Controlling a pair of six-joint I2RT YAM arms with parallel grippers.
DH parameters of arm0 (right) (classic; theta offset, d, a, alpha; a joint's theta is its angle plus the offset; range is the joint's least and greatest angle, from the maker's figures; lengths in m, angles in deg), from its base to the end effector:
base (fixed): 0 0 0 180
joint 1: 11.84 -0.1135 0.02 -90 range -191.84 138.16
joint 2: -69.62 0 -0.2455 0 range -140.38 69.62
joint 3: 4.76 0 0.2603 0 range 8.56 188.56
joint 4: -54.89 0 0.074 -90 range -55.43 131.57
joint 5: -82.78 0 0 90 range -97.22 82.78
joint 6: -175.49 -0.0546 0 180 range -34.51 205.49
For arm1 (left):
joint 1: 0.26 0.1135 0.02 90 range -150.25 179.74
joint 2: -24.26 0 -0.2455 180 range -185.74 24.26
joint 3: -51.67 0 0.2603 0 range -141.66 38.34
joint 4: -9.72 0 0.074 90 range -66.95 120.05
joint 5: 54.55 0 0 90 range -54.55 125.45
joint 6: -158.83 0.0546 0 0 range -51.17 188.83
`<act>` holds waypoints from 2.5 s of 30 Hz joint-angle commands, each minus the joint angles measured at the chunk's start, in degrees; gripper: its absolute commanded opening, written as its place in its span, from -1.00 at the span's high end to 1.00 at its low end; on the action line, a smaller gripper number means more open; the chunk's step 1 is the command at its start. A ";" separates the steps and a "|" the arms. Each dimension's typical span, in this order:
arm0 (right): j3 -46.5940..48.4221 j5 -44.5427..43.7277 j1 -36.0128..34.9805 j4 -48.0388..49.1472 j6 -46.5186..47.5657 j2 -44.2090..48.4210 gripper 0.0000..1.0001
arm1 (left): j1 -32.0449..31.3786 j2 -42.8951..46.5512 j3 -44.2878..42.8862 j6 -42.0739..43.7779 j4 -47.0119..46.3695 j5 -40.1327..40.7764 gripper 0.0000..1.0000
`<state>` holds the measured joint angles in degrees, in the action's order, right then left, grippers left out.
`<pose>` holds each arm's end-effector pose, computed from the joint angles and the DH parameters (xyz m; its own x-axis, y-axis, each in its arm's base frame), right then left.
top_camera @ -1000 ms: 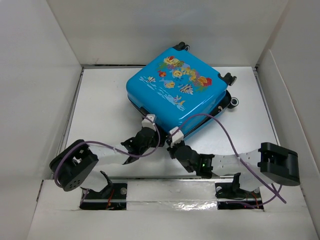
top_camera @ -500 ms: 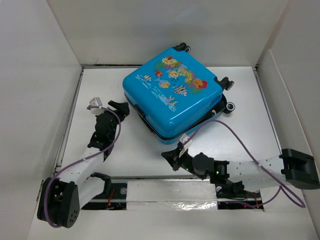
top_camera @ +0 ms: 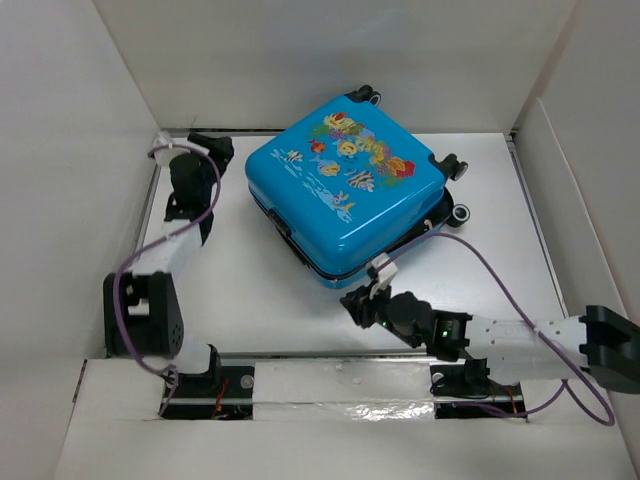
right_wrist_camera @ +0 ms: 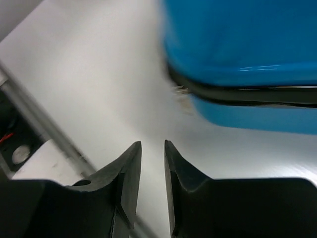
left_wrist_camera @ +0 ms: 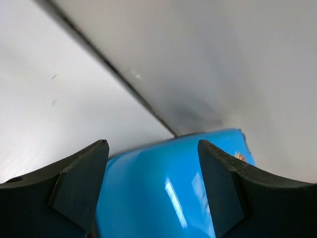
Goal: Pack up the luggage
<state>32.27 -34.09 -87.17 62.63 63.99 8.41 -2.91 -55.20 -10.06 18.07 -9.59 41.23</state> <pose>0.0889 0.2423 0.1873 -0.3427 -0.0182 -0.9393 -0.6745 0.7007 0.2325 0.3512 -0.0107 0.2791 0.0597 -0.7742 -0.6302 -0.0132 0.6306 -0.7760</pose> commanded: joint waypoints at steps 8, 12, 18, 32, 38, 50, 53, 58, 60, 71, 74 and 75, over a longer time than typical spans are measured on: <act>-3.48 0.67 34.25 -14.03 -3.65 17.95 0.63 | 3.27 -32.22 -43.50 9.45 18.65 -22.11 -0.39; -1.40 10.07 50.60 -9.64 1.53 14.99 0.60 | 3.27 -42.86 -59.83 13.75 26.81 -28.54 -0.39; 3.89 25.54 67.76 -2.80 3.04 0.69 0.45 | 1.34 -55.52 -75.75 17.63 31.84 -37.83 -0.38; 20.32 44.71 69.18 4.60 6.55 -23.06 0.30 | -0.24 -34.02 -20.89 -0.83 -17.96 -36.82 -0.26; 31.73 50.94 66.29 1.36 10.76 -31.32 0.32 | -1.39 -22.86 2.14 -4.42 -31.59 -31.45 -0.20; 43.98 53.16 65.05 -6.82 10.69 -37.42 0.06 | 0.02 -1.59 20.54 -0.57 -27.49 -22.31 -0.34; 37.40 50.26 66.18 -4.02 7.71 -33.46 0.05 | 1.16 5.00 19.49 -1.26 -25.20 -20.12 -0.39; 22.48 43.84 68.30 -0.76 5.77 -20.37 0.09 | 1.16 20.09 15.54 -1.53 -17.20 -9.85 -0.46; 18.42 40.07 69.79 -1.45 5.59 -15.81 0.20 | -0.76 23.72 14.04 -0.14 -14.14 -8.16 -0.47; -12.96 44.45 69.79 -7.08 5.68 32.94 0.91 | -26.15 29.45 14.83 14.54 -9.11 -12.99 1.00; -16.93 46.55 68.47 -12.09 5.06 38.78 0.43 | -37.92 29.80 14.04 21.57 -6.83 -8.44 1.00; -17.20 47.87 68.47 -12.09 5.15 40.80 0.32 | -40.82 29.98 13.86 23.15 -4.21 -6.42 1.00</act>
<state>16.36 9.14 -17.99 53.51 69.24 45.98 -36.79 -26.44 4.01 32.45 -16.87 32.05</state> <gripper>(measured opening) 0.313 0.003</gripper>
